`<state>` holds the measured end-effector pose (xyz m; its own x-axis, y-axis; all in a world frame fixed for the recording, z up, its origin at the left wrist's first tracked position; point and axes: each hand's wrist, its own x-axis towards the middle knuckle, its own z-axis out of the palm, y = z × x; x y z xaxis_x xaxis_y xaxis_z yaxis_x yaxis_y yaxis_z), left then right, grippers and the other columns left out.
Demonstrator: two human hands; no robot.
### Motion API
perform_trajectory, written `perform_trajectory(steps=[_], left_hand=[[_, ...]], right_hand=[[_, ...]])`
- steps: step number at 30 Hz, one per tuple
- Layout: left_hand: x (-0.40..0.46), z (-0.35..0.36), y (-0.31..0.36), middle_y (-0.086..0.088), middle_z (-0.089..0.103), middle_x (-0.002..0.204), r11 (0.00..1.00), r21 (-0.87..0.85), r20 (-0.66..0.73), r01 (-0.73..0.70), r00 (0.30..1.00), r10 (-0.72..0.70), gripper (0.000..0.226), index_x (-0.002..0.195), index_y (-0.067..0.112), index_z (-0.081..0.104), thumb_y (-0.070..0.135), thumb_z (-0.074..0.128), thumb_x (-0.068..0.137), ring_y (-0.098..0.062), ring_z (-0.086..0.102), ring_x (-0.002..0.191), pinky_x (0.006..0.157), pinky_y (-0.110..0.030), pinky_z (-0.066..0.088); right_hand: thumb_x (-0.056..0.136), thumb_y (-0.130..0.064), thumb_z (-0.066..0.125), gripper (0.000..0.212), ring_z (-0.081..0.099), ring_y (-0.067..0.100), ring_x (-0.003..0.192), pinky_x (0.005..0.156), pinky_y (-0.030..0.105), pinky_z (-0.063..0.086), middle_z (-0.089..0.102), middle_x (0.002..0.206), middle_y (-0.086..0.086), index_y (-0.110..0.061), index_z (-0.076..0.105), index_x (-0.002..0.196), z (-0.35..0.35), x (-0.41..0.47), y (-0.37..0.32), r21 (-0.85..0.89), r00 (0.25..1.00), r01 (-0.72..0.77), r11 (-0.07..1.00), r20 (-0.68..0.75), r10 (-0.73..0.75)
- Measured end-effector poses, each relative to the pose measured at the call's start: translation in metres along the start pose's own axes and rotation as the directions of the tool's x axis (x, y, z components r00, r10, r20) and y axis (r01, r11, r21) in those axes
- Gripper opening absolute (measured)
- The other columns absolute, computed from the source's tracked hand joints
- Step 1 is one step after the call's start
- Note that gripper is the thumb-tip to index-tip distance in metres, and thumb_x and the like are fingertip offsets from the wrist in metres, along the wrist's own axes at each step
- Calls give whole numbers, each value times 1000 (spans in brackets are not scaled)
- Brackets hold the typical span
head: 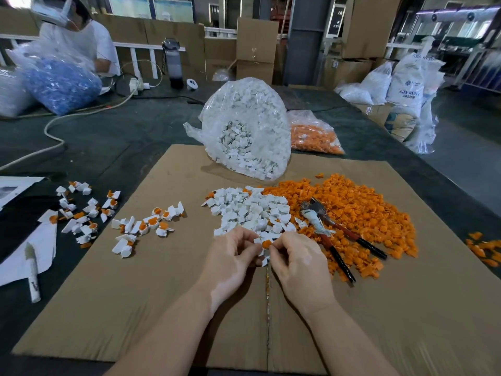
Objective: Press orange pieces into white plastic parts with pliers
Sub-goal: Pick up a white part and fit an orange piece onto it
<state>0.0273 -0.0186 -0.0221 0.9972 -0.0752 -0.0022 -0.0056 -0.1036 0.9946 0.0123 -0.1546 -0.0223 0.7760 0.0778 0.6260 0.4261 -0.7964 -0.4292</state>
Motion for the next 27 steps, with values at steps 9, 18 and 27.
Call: perform_trajectory(steps=[9, 18, 27], left_hand=[[-3, 1, 1, -5, 62, 67, 995, 90, -10, -47, 999, 48, 14, 83, 13, 57, 1, 57, 89, -6, 62, 57, 62, -17, 48], [1, -3, 1, -3, 60, 70, 1000, 7, -47, -28, 998, 29, 12, 91, 13, 61, 4, 53, 92, -8, 58, 56, 57, -18, 49], [-1, -3, 1, -6, 61, 67, 997, 60, -19, -43, 999, 44, 14, 88, 17, 62, 6, 55, 92, -10, 60, 60, 62, -21, 50]], right_hand=[[72, 2, 71, 26, 46, 21, 52, 52, 32, 42, 48, 54, 4, -6, 49, 59, 2, -1, -1, 5, 997, 55, 998, 47, -55], [77, -10, 74, 16, 53, 9, 73, 67, 17, 44, 57, 76, -2, -8, 67, 92, -2, -1, 1, 150, 998, -47, 988, 39, 42], [81, -10, 71, 21, 55, 13, 84, 75, 21, 46, 59, 84, -1, -14, 71, 101, -4, 1, 0, 154, 994, -12, 988, 110, -5]])
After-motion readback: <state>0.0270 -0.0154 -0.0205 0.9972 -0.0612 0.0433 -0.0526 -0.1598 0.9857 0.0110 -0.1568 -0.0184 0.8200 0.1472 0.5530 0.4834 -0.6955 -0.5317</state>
